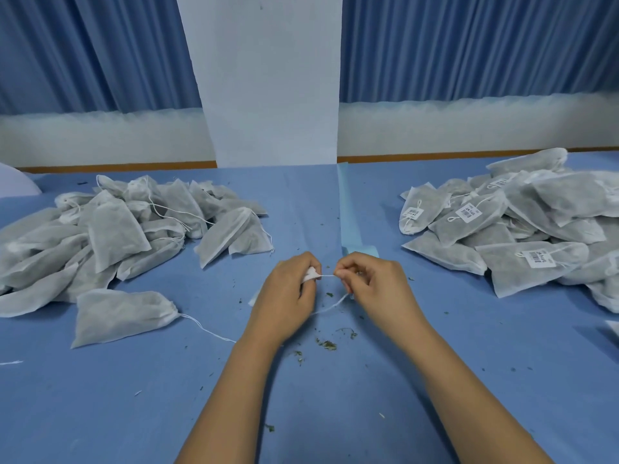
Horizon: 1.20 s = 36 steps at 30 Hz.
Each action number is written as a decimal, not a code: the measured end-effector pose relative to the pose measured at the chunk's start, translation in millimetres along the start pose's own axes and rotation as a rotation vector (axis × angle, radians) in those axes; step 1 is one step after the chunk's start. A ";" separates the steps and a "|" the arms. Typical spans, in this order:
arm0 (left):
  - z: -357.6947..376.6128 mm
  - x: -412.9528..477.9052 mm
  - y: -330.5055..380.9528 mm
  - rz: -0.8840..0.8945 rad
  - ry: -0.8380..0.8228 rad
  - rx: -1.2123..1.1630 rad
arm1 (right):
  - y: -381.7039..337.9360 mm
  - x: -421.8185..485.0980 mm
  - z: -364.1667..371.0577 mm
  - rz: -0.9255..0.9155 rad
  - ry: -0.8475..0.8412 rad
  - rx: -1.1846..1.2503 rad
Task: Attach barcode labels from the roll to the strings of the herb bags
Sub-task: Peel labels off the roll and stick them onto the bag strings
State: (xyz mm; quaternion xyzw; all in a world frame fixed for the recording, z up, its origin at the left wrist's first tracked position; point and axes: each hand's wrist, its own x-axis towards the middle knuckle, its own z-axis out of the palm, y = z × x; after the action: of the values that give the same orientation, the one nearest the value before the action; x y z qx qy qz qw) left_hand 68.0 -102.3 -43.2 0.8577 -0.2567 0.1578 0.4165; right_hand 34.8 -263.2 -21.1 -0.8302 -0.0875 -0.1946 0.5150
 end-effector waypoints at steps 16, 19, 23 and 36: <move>-9.4 -3.6 3.0 -0.030 -0.040 -0.186 | 10.5 3.5 -27.6 -0.352 0.086 -0.379; -10.5 -3.5 7.0 -0.067 -0.081 -0.258 | 11.6 3.1 -28.0 -0.390 0.146 -0.387; -20.1 -8.1 9.8 -0.083 -0.155 -0.317 | 15.3 4.1 -33.9 -0.362 0.064 -0.320; -12.8 -6.1 15.8 -0.074 0.148 -0.497 | 5.9 -3.4 -17.2 -0.406 -0.140 -0.304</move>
State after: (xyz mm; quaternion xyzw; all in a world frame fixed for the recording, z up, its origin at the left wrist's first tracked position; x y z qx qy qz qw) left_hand 53.2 -98.5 -28.4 0.7241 -0.2252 0.1369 0.6373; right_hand 29.7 -281.0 -20.5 -0.8751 -0.2571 -0.2469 0.3274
